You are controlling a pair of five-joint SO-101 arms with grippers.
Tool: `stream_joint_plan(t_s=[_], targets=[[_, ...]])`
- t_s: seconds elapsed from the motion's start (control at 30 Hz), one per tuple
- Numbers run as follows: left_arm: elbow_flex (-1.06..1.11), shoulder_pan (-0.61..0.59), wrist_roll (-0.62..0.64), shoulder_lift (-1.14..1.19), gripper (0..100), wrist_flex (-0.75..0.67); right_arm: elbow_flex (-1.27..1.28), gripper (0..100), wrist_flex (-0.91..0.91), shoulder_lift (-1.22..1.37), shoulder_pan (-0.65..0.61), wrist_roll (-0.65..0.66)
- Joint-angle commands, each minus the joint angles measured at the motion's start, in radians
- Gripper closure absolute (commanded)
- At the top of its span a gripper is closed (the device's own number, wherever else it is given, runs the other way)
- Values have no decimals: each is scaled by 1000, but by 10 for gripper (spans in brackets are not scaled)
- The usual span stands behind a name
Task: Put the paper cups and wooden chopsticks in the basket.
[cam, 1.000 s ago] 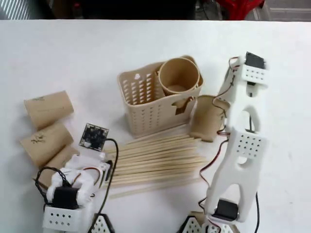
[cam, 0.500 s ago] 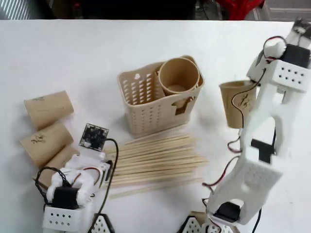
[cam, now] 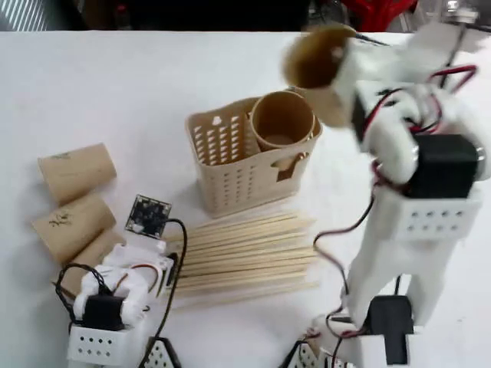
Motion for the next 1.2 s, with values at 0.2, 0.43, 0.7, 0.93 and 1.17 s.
stream_joint_plan(t_s=[0.2,0.43,0.7,0.93,1.17], targets=[[0,8,0,-5,812,5,86,982,-130,24,-200,-2],[0,8,0,-5,812,5,261,982,-216,-4,-159,2],[0,8,0,-5,812,5,644,982,-418,-140,-99,2],[0,8,0,-5,812,5,864,907,-486,-229,-81,8],[0,8,0,-5,812,5,948,759,-486,-288,-48,6]])
